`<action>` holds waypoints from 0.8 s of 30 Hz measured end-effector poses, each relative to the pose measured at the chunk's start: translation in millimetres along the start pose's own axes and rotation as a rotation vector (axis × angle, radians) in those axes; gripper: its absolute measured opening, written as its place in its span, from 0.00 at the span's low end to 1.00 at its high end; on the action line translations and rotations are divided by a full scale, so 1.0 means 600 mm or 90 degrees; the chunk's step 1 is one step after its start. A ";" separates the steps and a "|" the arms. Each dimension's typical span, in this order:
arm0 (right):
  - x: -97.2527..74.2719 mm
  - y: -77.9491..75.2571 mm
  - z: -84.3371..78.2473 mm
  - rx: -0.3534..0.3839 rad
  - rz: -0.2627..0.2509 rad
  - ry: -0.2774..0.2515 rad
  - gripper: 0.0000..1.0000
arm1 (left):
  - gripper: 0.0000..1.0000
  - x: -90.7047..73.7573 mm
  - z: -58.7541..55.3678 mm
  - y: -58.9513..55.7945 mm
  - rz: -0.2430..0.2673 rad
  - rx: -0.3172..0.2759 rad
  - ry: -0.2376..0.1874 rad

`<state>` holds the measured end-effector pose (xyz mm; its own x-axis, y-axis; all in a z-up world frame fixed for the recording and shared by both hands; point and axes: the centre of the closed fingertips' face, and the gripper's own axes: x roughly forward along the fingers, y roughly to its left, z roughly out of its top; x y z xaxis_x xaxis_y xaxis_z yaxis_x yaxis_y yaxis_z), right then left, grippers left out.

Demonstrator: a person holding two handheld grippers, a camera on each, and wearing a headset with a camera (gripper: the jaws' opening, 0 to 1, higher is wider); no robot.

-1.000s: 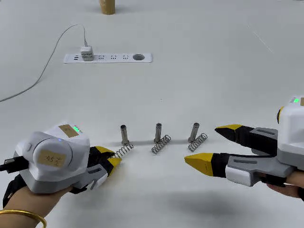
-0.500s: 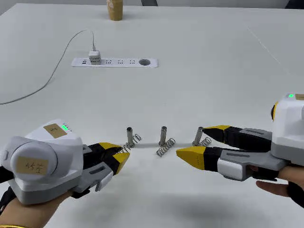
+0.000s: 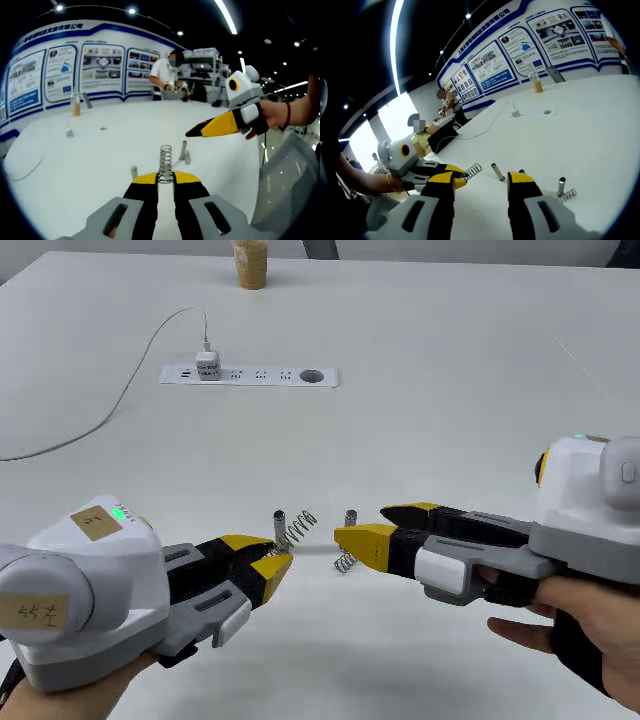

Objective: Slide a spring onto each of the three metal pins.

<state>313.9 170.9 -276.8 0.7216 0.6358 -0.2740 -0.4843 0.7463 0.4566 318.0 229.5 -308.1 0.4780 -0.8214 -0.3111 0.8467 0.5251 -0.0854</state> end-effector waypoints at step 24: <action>0.039 0.034 0.012 0.163 0.052 -0.051 0.20 | 0.10 -0.018 0.035 -0.023 -0.007 -0.013 -0.065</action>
<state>324.8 199.6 -268.1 0.7270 0.6667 -0.1642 -0.4091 0.6127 0.6762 306.1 226.4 -283.9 0.4913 -0.8447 -0.2127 0.8475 0.5199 -0.1070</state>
